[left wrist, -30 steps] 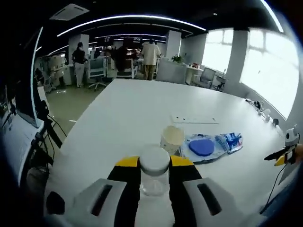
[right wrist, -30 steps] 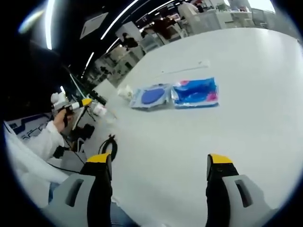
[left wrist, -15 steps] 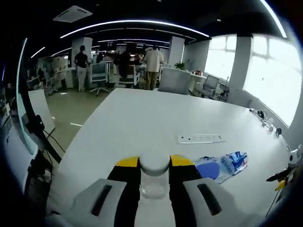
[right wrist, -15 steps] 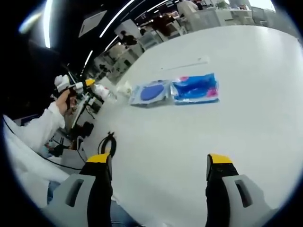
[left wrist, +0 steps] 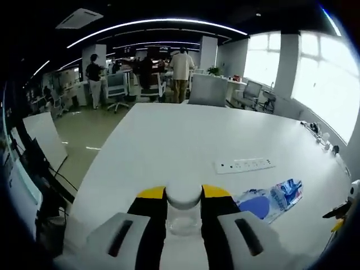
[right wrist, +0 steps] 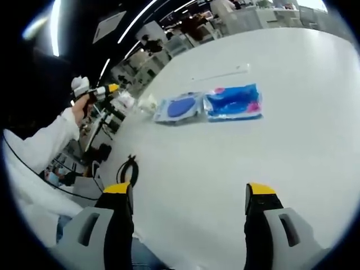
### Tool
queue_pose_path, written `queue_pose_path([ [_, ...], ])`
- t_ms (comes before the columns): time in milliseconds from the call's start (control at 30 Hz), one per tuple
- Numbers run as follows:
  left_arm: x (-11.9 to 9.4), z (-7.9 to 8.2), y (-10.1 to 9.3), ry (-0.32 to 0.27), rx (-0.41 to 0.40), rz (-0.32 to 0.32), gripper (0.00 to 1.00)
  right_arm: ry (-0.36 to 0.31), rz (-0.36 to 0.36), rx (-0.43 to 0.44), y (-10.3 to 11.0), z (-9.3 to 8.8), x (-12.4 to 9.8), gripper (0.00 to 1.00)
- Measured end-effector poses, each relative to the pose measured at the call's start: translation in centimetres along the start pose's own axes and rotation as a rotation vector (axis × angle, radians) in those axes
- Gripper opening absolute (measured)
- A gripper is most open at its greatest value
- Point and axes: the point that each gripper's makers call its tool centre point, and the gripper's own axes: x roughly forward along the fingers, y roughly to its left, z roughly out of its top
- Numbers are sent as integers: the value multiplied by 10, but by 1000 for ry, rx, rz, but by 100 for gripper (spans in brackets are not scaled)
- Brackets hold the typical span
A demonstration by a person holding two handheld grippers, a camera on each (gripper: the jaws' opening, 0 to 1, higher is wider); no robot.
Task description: Arrange the tabletop items into an orderly group along one side of the table until the central work area is clear of visible clutter.
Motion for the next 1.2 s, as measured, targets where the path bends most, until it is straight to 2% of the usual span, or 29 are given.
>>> queue_pose_path([
  [500,24,-11,-4,52,-4,23,21,-5,-12,23,-9,-2,-1,80],
  [900,27,-21,-4,83,10,48,21,-12,-19,43,-13,-5,-2,80],
  [1200,26,-20,-5,41,-4,69,21,-10,-17,44,-13,-6,-1,80],
])
